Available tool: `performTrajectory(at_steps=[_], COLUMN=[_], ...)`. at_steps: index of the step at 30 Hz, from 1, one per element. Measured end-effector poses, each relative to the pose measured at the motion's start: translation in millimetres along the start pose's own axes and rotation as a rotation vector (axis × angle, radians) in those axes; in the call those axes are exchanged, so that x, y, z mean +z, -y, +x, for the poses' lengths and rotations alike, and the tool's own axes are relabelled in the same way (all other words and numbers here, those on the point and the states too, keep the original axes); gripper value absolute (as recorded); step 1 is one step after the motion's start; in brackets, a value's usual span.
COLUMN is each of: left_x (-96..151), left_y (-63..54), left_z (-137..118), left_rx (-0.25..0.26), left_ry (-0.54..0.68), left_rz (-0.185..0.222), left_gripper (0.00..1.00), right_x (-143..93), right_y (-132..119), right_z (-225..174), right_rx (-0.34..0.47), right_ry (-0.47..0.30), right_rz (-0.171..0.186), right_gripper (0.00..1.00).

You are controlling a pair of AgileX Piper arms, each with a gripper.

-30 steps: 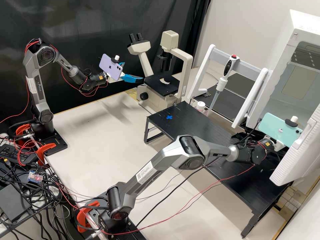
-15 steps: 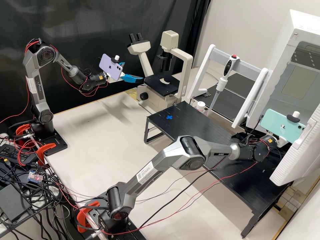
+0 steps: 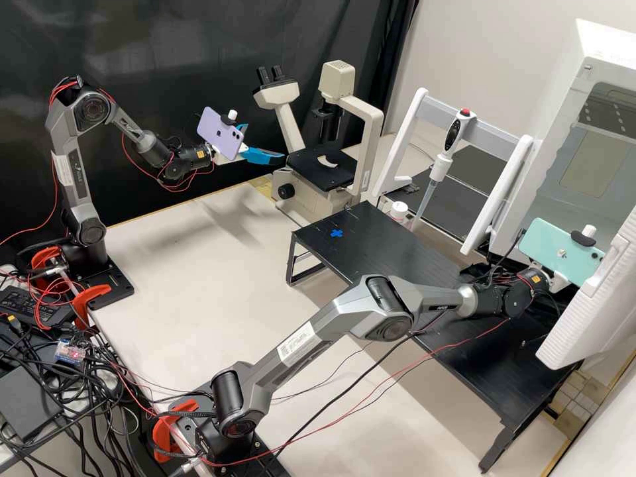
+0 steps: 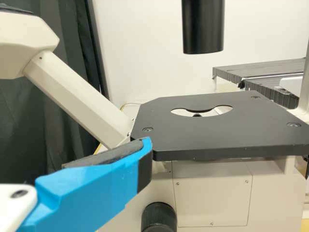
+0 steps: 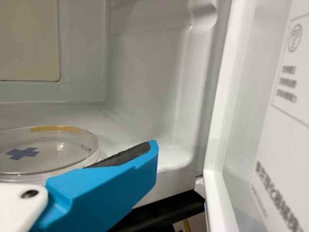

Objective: Move the petri dish to the microscope

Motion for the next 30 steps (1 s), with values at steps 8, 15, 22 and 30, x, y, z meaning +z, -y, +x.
performTrajectory(at_steps=[8,15,22,30], left_x=[0.0,0.0,0.0,0.0], left_y=[0.0,0.0,0.0,0.0], left_z=[0.0,0.0,0.0,0.0], left_rx=[0.0,0.0,0.0,0.0], left_ry=[0.0,0.0,0.0,0.0], left_rz=[0.0,0.0,0.0,0.0], left_gripper=[1.0,1.0,1.0,1.0], right_x=[0.0,0.0,0.0,0.0], right_y=[0.0,0.0,0.0,0.0], right_z=[0.0,0.0,0.0,0.0], right_rx=[0.0,0.0,0.0,0.0], right_ry=[0.0,0.0,0.0,0.0], right_rz=[0.0,0.0,0.0,0.0], right_gripper=[0.0,0.0,0.0,0.0])
